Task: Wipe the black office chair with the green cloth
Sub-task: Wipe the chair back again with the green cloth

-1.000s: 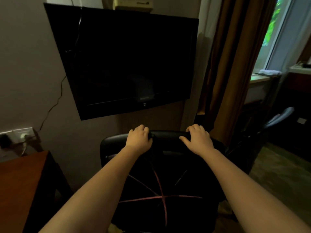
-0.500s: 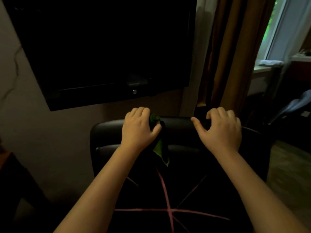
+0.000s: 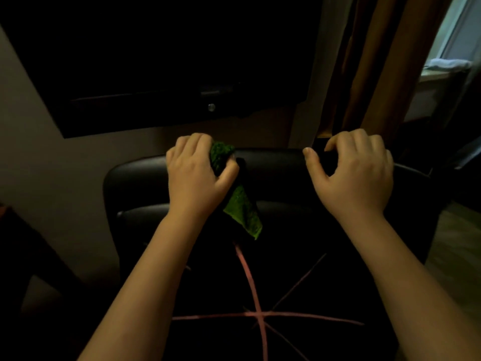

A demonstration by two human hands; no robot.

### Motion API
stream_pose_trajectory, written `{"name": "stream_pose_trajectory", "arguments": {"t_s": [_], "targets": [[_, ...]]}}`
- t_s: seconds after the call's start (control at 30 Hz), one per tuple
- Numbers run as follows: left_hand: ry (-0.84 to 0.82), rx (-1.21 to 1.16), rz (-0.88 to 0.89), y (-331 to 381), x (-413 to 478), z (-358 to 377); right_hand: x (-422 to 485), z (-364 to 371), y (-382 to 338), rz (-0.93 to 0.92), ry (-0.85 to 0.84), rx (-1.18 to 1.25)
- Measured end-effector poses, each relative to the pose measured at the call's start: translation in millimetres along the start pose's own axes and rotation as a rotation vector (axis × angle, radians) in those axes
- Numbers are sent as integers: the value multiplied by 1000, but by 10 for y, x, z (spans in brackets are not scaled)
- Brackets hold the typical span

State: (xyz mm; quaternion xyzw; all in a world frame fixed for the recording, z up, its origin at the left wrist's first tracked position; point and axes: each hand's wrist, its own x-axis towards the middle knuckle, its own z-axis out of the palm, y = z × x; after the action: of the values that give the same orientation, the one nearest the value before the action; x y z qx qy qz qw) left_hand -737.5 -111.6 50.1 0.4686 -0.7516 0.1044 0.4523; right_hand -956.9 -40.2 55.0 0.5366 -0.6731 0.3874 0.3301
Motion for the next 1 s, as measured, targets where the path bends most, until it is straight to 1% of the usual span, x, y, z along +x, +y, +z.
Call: {"name": "stream_pose_trajectory", "arguments": {"t_s": [0.07,0.17,0.23,0.27,0.37,0.4,0.47,0.53,0.57,0.67,0.73,0.87,0.93,1.0], "targets": [[-28,17,-30,-2,-11,-63,-31,-26,-69,-1,-20,115],[-47,41,-59,-11,-38,-164,-93,-111,-234,-33,-55,412],[-65,15,-47,-12,-63,-251,-148,-173,-362,-100,-142,569],[-66,-35,-36,9,-86,-313,-180,-203,-426,-150,-204,615],[-4,-168,34,147,-155,-537,-277,-255,-596,-274,-402,709],[0,-192,59,207,-171,-615,-309,-263,-638,-281,-457,754],[-46,-238,101,308,-194,-747,-365,-287,-695,-225,-531,900],[-126,-287,139,354,-225,-837,-394,-318,-690,-148,-524,1029],[-158,-305,157,356,-252,-861,-401,-340,-673,-118,-501,1052],[-197,-309,181,269,-375,-871,-423,-424,-579,-49,-394,957],[-191,-242,159,122,-468,-844,-423,-492,-430,-36,-259,783],[-165,28,123,-324,-692,-716,-442,-582,4,-69,-7,339],[-159,68,107,-491,-820,-664,-516,-564,194,-38,92,210],[-125,85,100,-598,-926,-626,-632,-509,296,-18,136,159]]}}
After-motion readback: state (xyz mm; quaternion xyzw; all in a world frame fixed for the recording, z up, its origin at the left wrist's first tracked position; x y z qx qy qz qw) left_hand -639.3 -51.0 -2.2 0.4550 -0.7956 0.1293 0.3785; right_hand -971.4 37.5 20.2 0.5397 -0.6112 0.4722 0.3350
